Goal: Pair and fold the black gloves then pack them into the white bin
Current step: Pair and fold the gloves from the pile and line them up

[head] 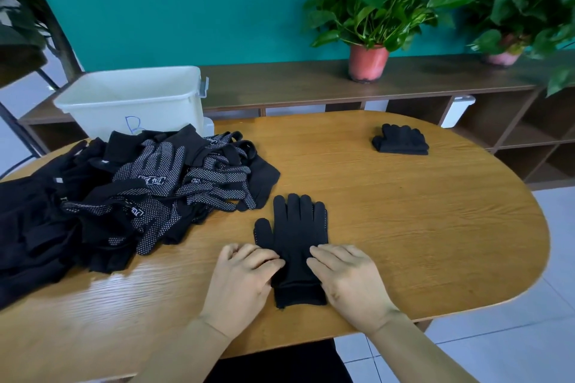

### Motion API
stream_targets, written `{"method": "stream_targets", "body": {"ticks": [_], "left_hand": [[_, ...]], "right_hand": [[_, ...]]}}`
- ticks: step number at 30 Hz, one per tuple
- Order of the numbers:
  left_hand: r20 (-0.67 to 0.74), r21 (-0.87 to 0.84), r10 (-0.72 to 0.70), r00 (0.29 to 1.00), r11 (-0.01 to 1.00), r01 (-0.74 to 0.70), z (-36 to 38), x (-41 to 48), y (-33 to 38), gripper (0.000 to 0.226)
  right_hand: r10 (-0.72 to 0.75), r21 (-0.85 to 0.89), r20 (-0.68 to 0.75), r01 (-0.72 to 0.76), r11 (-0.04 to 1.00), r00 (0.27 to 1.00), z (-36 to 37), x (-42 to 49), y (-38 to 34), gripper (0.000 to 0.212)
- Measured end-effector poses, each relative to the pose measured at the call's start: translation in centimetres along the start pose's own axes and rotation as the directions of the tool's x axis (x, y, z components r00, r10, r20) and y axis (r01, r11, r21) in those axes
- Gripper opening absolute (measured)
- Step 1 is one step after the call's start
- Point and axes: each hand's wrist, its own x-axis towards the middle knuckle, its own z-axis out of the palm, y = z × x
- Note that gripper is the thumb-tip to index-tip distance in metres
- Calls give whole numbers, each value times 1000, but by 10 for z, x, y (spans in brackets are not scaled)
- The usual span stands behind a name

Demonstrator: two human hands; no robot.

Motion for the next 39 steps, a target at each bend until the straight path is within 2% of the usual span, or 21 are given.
{"method": "stream_targets", "body": {"ticks": [4, 9, 20, 24, 30, 32, 34, 36, 37, 39], "left_hand": [[-21, 21, 32, 999, 999, -31, -3, -1, 1, 53], [-56, 12, 43, 998, 999, -42, -2, -1, 1, 52], [-11, 76, 134, 991, 988, -133, -6, 0, 2, 50], [-78, 125, 210, 975, 972, -200, -4, -5, 0, 26], [-30, 144, 231, 973, 964, -224, -7, -9, -6, 32], [-52, 92, 183, 982, 980, -178, -12, -8, -12, 34], [-104, -12, 40, 994, 999, -42, -17, 3, -19, 38], [-79, -97, -104, 991, 991, 96, -18, 24, -18, 42], [-32, -110, -135, 990, 985, 131, -17, 36, -13, 44], [105, -102, -142, 984, 983, 153, -7, 53, 2, 51]], "right_hand": [[4, 11, 4, -4, 1000, 1000, 3, -2, 0, 31], [-25, 12, -25, 25, 1000, 999, -2, 1, 0, 21], [3, 27, 36, -4, 1000, 999, 0, -3, -2, 31], [1, 52, 53, -4, 999, 999, -2, -3, -2, 33], [37, 45, 67, -40, 998, 997, -4, -3, -3, 40], [107, 61, 18, -108, 992, 994, -9, -1, -2, 43], [229, 76, -64, -224, 972, 971, -13, 9, -1, 44], [348, 68, -96, -342, 937, 933, -7, 27, -1, 40], [401, 50, -68, -398, 916, 914, -2, 38, -4, 37], [481, 4, 129, -486, 874, 867, 9, 57, -17, 42]]}}
